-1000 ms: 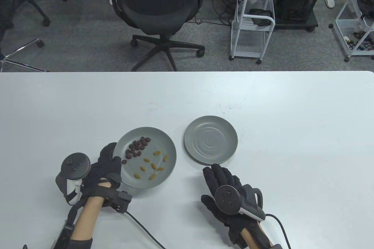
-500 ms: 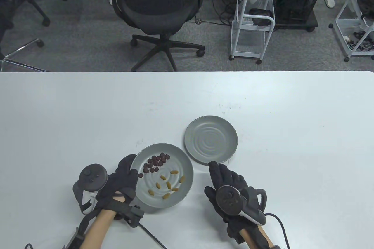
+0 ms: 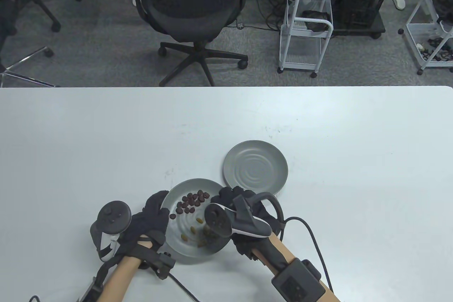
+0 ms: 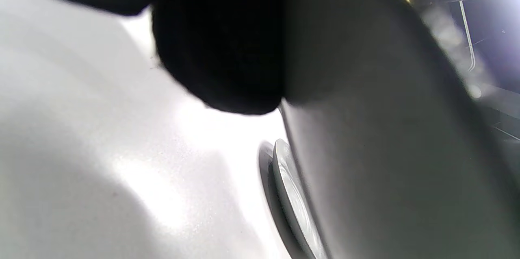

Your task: Pick raisins with hand pinch into plate

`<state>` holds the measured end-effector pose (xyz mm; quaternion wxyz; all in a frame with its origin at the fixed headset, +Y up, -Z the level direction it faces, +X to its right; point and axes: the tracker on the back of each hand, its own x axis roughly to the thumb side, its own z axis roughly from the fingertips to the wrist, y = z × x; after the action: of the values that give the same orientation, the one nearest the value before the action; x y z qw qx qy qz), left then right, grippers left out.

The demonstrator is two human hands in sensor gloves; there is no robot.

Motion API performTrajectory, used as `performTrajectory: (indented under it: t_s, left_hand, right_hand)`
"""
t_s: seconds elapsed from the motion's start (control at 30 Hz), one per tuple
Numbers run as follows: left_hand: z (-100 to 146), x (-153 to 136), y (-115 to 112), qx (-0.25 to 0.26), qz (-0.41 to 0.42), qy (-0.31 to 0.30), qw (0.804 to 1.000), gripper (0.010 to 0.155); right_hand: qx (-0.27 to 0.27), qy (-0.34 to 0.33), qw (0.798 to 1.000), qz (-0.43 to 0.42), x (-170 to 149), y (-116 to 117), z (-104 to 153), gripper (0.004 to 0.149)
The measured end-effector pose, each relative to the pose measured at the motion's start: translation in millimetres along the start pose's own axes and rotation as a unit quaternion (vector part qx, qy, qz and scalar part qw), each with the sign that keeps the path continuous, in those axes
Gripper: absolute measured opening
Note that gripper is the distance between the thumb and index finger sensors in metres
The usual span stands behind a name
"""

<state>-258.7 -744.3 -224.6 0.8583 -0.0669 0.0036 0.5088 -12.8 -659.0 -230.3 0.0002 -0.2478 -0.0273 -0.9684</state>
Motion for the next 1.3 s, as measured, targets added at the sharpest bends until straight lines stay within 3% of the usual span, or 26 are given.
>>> performTrajectory:
  t_s: [0.2,0.5,0.9,1.07,1.3]
  left_hand:
    - [1,-3,2,0.006,0.013,-0.002,1.0,0.06]
    - [4,-4,4,0.008,0.023,-0.005,1.0,0.06]
    - [3,-7,2,0.011,0.029,0.006,1.0,0.06]
    - [3,-8,3,0.015,0.032,0.007,0.999,0.06]
    - [2,-8,5,0.018,0.029,0.009,0.999,0.06]
  right_hand:
    - [0.035,-0.014,0.999,0.017,7,1,-13,0.052]
    - [0.002,-0.05,0.998,0.032,11,11,-13,0.052]
    - [-0.027,-0.11,0.99,0.088,25,23,-15,0.043]
    - [-0.051,-0.111,0.99,0.077,21,20,-17,0.044]
    - [-0.133,-0.069,0.989,0.011,-13,-6,-15,0.044]
